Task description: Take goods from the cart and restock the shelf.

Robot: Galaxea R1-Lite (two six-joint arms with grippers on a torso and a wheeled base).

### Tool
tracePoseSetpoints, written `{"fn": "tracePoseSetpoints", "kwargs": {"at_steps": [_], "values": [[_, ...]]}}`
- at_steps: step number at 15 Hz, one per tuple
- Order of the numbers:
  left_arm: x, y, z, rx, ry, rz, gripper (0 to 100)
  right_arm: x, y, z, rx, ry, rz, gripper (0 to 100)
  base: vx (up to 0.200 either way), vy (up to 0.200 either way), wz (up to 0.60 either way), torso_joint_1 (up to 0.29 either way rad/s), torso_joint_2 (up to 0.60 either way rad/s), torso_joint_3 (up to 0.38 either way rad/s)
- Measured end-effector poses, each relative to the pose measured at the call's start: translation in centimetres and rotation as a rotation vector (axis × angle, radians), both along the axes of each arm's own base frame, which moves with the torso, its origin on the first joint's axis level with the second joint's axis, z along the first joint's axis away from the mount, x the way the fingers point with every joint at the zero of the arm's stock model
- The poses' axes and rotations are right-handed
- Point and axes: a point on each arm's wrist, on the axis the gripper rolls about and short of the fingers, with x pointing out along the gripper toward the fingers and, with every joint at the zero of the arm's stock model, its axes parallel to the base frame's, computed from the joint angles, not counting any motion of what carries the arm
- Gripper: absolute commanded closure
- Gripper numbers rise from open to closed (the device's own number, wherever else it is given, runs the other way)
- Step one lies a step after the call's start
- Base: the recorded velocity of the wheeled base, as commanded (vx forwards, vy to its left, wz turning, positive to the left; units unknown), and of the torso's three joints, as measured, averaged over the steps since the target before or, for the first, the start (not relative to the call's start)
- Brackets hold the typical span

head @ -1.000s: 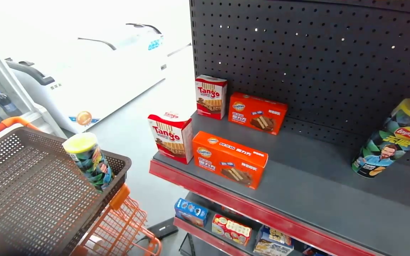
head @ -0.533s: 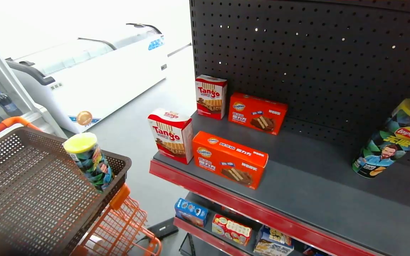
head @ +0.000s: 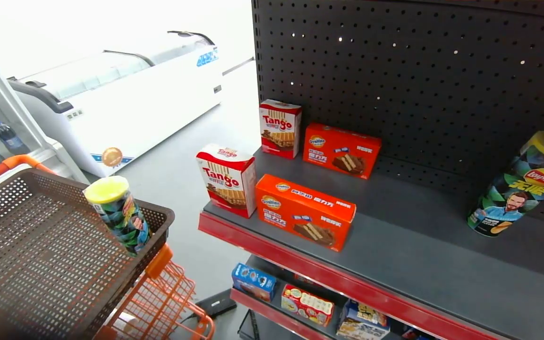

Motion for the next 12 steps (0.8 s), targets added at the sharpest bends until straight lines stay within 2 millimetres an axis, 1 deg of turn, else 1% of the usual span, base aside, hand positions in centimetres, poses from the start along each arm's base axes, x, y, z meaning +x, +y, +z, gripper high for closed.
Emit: {"fn": "tracePoseSetpoints", "kwargs": {"at_steps": [2,4,7,9,10,12], "values": [[2.9,0.1,0.9,-0.001,0.017,0.019,0,0.0,0.0,0.0,0.0,0.0,0.001,0,0.0,0.0,0.0,0.0,0.0,0.0],[6.5,0.4,1.0,0.007,0.05,0.054,0,0.0,0.0,0.0,0.0,0.0,0.001,0,0.0,0.0,0.0,0.0,0.0,0.0],[11.3,1.1,0.3,0.033,0.072,0.084,0,0.0,0.0,0.0,0.0,0.0,0.001,0,0.0,0.0,0.0,0.0,0.0,0.0],[14.3,1.5,-0.1,0.053,0.029,0.09,0,0.0,0.0,0.0,0.0,0.0,0.001,0,0.0,0.0,0.0,0.0,0.0,0.0],[15.7,1.7,-0.5,0.066,0.007,0.091,0,0.0,0.0,0.0,0.0,0.0,0.0,0,0.0,0.0,0.0,0.0,0.0,0.0],[17.9,2.0,-1.5,0.098,-0.02,0.093,0,0.0,0.0,0.0,0.0,0.0,0.0,0,0.0,0.0,0.0,0.0,0.0,0.0]]}}
